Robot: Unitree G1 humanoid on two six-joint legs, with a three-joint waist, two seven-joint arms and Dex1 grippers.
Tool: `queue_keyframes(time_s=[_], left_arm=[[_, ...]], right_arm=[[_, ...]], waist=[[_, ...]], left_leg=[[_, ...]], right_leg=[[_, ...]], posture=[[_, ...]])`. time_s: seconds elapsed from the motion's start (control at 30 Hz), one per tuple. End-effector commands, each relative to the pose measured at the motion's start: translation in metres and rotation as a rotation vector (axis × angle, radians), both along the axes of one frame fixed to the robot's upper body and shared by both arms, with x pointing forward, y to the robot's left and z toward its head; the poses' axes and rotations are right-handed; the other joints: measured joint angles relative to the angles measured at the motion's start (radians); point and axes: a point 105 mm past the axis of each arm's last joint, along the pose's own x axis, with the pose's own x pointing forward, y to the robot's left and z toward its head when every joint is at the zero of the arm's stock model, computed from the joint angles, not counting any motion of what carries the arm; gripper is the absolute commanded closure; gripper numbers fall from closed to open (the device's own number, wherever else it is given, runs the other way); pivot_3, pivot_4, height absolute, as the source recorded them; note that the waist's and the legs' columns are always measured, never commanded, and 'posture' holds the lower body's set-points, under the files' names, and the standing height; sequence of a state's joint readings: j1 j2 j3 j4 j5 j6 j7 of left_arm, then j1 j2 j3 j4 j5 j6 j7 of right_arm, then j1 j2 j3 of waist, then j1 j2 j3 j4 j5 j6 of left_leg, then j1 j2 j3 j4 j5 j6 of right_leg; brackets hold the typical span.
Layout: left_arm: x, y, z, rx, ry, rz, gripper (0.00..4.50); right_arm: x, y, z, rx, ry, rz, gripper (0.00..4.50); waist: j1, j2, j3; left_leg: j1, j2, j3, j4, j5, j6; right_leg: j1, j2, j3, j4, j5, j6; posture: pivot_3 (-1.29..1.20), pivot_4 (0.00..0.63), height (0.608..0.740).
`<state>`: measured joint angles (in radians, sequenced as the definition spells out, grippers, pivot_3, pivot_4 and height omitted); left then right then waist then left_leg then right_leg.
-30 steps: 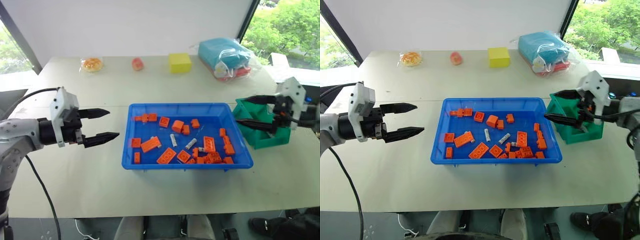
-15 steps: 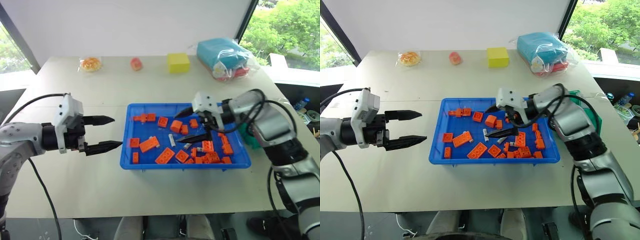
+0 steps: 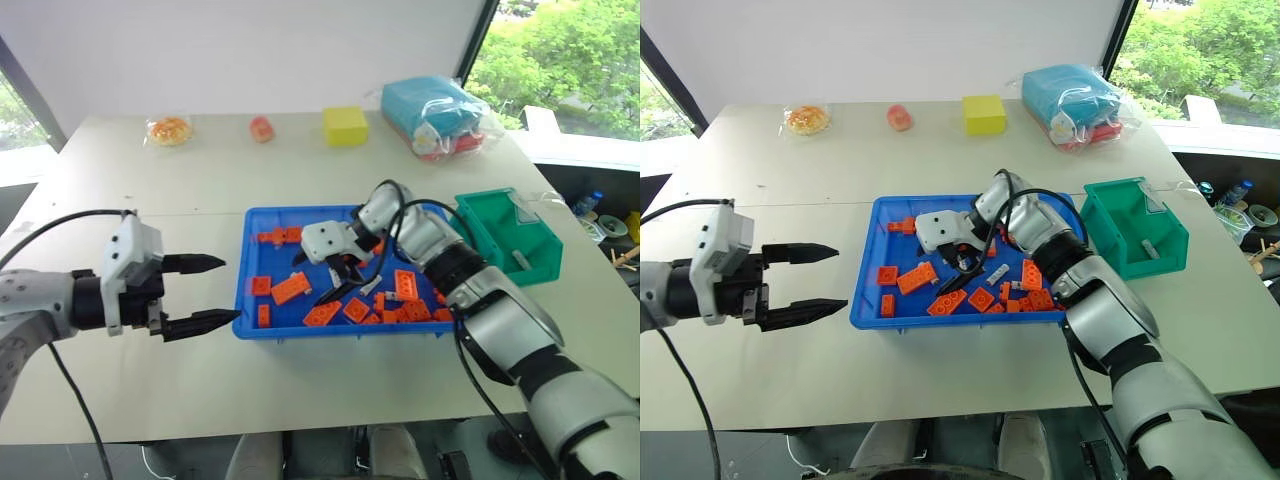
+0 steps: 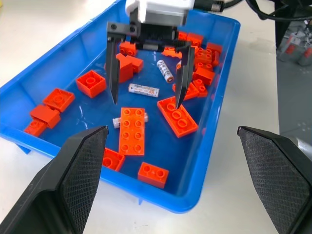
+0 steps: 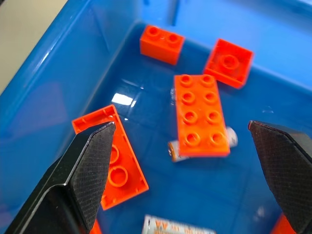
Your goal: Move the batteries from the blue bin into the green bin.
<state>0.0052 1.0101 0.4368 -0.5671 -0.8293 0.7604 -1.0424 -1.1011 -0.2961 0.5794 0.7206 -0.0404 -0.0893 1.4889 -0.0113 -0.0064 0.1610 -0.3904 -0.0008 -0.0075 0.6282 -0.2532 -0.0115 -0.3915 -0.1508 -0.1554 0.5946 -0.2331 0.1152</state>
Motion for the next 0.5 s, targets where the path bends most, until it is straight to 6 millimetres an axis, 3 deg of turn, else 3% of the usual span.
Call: queue_keyframes(time_s=[0.03, 0.33, 0.43, 0.5], left_arm=[[-0.004, 0.0, 0.012, 0.005, -0.053, 0.008, 0.05], [-0.005, -0.002, 0.013, -0.005, -0.058, 0.021, 0.05], [-0.003, -0.002, 0.015, -0.008, -0.064, 0.023, 0.0], [-0.001, -0.002, 0.017, -0.01, -0.068, 0.023, 0.0]], right_arm=[[0.004, 0.013, 0.008, 0.026, -0.053, 0.025, 0.0], [0.009, 0.024, -0.009, 0.031, -0.033, -0.019, 0.0], [0.009, 0.024, -0.01, 0.032, -0.028, -0.025, 0.85], [0.009, 0.025, -0.007, 0.048, -0.024, -0.03, 1.93]], waist=[[-0.001, 0.0, 0.0], [-0.002, 0.0, 0.0], [-0.002, 0.0, 0.0], [-0.002, 0.0, 0.0]], left_leg=[[0.0, 0.0, 0.0, 0.0, 0.0, 0.0], [0.001, -0.001, 0.003, -0.001, 0.0, -0.001], [0.001, -0.001, 0.003, -0.001, 0.0, -0.001], [0.001, -0.001, 0.004, -0.001, 0.0, -0.001]], right_leg=[[-0.001, 0.001, 0.001, 0.0, 0.0, 0.0], [-0.002, 0.001, 0.007, 0.0, 0.004, -0.007], [-0.002, 0.001, 0.007, 0.0, 0.003, -0.007], [-0.002, 0.001, 0.007, 0.0, 0.003, -0.008]], posture=[[0.0, 0.15, 0.706], [0.0, 0.15, 0.706], [0.0, 0.15, 0.706], [0.0, 0.15, 0.706]])
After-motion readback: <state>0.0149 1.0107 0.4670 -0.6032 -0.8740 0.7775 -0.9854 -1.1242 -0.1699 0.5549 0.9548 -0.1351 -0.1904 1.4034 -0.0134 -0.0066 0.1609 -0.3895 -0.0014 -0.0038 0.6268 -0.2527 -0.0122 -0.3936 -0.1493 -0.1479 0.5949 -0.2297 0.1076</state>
